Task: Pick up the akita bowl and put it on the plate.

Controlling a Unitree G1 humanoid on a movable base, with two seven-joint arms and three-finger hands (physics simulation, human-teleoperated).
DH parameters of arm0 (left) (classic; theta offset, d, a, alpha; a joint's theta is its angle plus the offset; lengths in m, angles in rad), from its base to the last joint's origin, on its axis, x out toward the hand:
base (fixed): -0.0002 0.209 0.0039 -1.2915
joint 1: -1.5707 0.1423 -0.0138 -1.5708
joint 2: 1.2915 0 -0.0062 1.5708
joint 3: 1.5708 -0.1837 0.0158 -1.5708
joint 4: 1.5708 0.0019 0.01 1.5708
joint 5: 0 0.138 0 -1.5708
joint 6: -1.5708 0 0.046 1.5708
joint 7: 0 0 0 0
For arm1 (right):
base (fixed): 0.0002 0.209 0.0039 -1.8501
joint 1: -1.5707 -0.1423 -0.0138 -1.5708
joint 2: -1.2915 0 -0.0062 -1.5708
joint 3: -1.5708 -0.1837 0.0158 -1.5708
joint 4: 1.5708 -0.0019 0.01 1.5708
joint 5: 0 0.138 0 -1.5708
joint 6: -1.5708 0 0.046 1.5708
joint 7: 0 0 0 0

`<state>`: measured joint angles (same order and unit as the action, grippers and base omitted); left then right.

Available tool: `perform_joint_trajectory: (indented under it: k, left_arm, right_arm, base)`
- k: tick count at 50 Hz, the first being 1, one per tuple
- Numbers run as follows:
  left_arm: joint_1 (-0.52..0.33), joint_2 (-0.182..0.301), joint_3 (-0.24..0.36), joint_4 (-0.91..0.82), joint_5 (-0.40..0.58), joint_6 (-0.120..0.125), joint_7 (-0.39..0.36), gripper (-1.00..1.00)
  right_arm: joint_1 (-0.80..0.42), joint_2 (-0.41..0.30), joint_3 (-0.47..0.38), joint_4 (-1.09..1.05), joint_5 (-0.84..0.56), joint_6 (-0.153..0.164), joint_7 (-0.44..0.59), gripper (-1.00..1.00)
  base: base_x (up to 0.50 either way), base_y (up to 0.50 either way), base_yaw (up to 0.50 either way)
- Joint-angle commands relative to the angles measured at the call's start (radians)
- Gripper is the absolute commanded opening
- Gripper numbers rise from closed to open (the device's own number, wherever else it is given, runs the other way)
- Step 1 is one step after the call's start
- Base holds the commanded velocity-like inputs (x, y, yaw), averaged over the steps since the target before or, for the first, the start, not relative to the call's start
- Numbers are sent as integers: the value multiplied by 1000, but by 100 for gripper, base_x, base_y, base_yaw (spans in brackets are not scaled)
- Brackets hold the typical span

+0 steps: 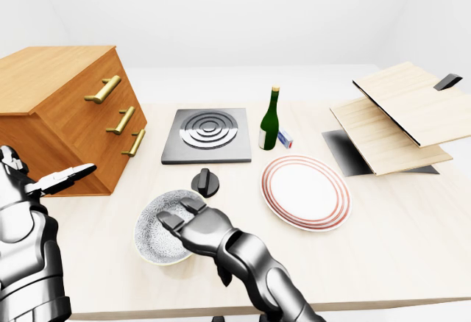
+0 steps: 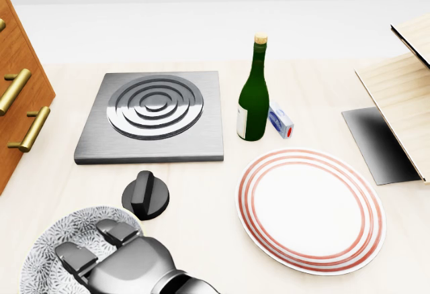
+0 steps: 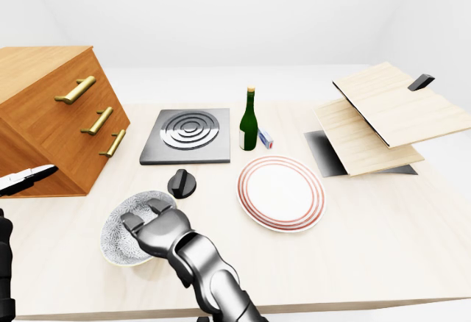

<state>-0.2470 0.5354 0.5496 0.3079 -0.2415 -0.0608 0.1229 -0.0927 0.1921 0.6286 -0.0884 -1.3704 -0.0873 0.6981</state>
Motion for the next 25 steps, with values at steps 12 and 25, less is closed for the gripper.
perform_joint_trajectory:
  k: [12,25]
  left_arm:
    - [-1,1,-1,4,-4,0,-2,100]
    - [-4,1,-4,11,-4,-4,-2,100]
  right_arm:
    - [-22,37,13,60,-17,0,0,100]
    - [-14,39,20,64,-10,0,0,100]
  base:
    - [0,0,0]
    - [0,0,0]
